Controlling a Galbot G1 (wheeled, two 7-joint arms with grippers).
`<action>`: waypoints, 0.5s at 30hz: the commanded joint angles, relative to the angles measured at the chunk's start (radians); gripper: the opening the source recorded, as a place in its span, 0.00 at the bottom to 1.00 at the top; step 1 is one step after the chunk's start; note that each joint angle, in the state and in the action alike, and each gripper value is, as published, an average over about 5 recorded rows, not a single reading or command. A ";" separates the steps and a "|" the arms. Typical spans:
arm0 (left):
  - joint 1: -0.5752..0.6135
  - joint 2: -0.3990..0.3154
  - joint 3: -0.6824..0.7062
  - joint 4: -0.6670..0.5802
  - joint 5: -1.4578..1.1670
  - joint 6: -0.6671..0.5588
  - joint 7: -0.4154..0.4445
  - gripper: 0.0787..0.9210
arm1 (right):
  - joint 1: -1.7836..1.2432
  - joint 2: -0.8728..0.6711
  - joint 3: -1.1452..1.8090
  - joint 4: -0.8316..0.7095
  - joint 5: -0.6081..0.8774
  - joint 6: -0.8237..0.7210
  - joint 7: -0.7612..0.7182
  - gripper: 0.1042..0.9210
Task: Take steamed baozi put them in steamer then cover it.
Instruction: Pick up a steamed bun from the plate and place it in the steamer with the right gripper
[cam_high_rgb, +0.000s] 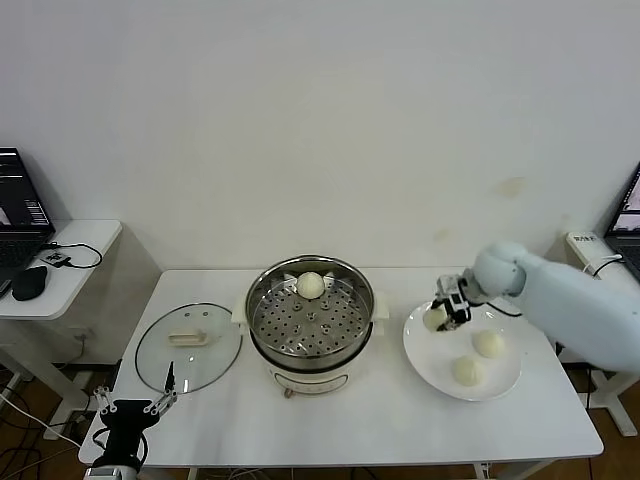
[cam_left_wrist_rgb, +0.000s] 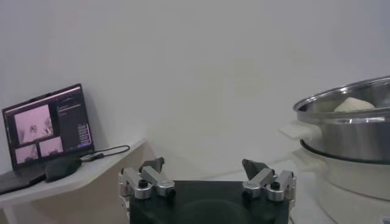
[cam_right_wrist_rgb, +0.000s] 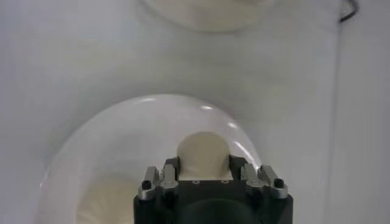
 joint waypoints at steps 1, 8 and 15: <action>-0.001 0.004 0.003 -0.007 -0.002 0.001 0.000 0.88 | 0.423 0.007 -0.235 0.126 0.239 -0.056 0.018 0.52; -0.015 0.001 0.002 -0.005 -0.010 0.000 -0.002 0.88 | 0.512 0.180 -0.303 0.155 0.404 -0.137 0.073 0.52; -0.016 -0.002 -0.008 -0.015 -0.019 0.000 -0.002 0.88 | 0.403 0.414 -0.269 0.039 0.501 -0.203 0.148 0.52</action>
